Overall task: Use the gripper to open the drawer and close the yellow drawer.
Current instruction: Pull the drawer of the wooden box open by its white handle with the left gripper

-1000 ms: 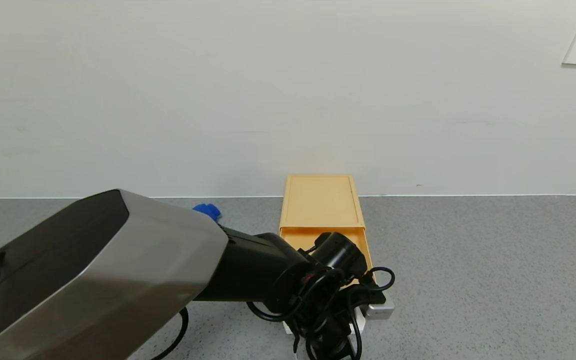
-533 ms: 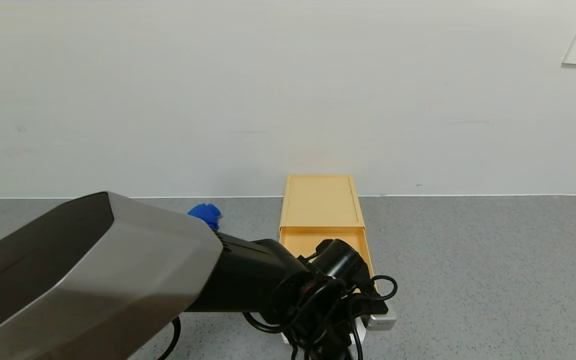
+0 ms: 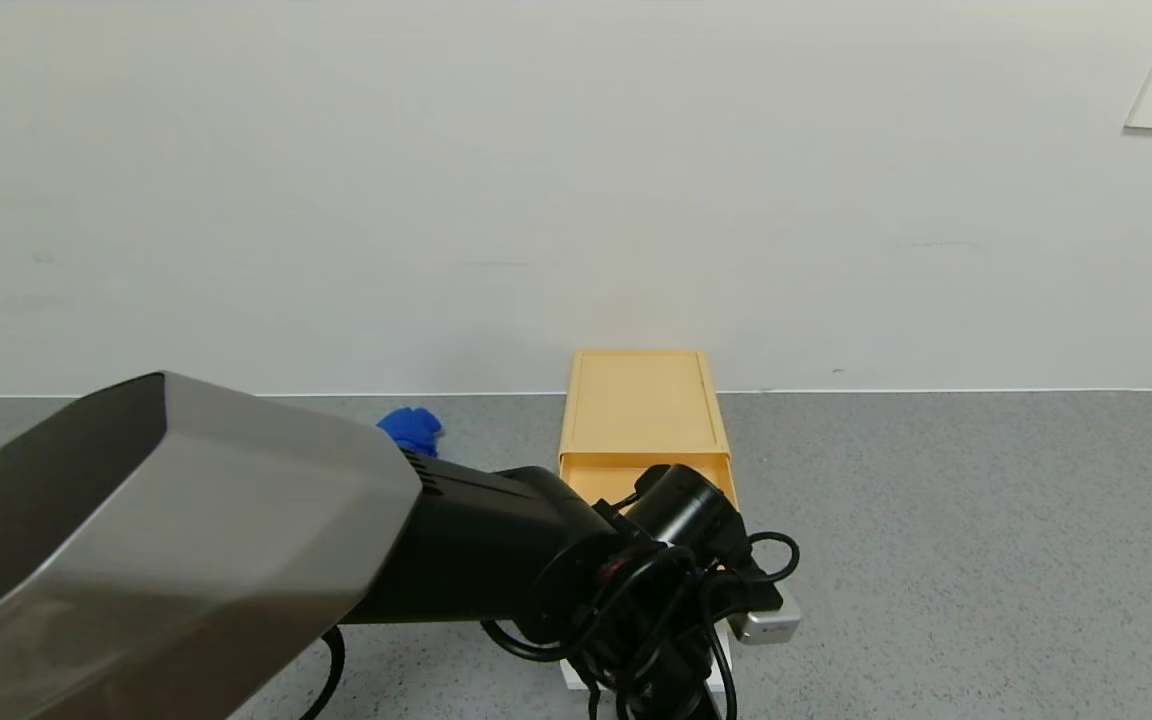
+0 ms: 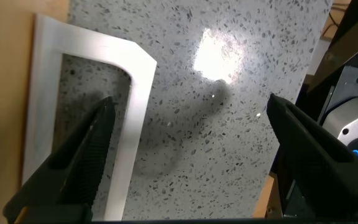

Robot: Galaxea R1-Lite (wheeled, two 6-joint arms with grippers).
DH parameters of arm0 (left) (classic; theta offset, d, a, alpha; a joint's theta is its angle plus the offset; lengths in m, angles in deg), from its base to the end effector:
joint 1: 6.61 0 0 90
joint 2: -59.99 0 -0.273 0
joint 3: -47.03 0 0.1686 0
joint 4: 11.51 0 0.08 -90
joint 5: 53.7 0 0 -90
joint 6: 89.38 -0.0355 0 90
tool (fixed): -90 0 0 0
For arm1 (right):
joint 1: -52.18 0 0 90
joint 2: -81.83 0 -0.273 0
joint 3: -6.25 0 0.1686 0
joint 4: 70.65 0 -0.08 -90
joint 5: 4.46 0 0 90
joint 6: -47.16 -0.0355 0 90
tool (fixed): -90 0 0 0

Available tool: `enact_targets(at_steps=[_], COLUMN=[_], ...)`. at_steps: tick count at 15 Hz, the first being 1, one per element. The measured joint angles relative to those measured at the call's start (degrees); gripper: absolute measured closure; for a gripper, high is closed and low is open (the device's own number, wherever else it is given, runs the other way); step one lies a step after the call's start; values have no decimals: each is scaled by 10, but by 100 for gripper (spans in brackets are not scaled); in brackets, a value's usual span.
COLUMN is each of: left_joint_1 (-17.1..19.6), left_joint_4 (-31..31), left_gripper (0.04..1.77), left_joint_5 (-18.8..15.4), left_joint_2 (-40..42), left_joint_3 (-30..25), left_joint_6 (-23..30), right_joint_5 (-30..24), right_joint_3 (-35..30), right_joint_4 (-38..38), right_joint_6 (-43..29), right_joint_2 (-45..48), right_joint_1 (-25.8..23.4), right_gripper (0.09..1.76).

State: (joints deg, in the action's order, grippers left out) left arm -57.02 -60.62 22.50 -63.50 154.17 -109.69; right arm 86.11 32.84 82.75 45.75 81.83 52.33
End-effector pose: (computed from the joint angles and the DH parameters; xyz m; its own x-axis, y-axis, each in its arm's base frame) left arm 0.2229 -0.2828 0.0761 0.0732 -0.4628 -0.8834 0.9623 0.2655 -0.0593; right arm -0.0067 -0.0004 0.0754 1.0000 -0.0073 -0.0002 0.0073 0.9997 0.0246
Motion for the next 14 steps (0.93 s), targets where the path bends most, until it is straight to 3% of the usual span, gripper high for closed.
enact_targets(at_steps=[4,7,11,14], left_joint_1=[-1,2,28,63], left_joint_4=[0,3,4,6], left_gripper=[6,6,6,6], left_joint_5=[11,61,110,124], left_joint_2=[42,86,158,216], left_joint_3=[3,1,-7,-26], left_joint_6=[77,164,199,236], right_joint_5=[0,0,0,0], right_joint_3=[0,0,0,0], right_joint_4=[0,0,0,0], right_joint_6=[0,0,0,0], right_joint_2=[0,0,0,0], right_joint_1=[0,0,0,0], right_gripper=[14,14,14,14])
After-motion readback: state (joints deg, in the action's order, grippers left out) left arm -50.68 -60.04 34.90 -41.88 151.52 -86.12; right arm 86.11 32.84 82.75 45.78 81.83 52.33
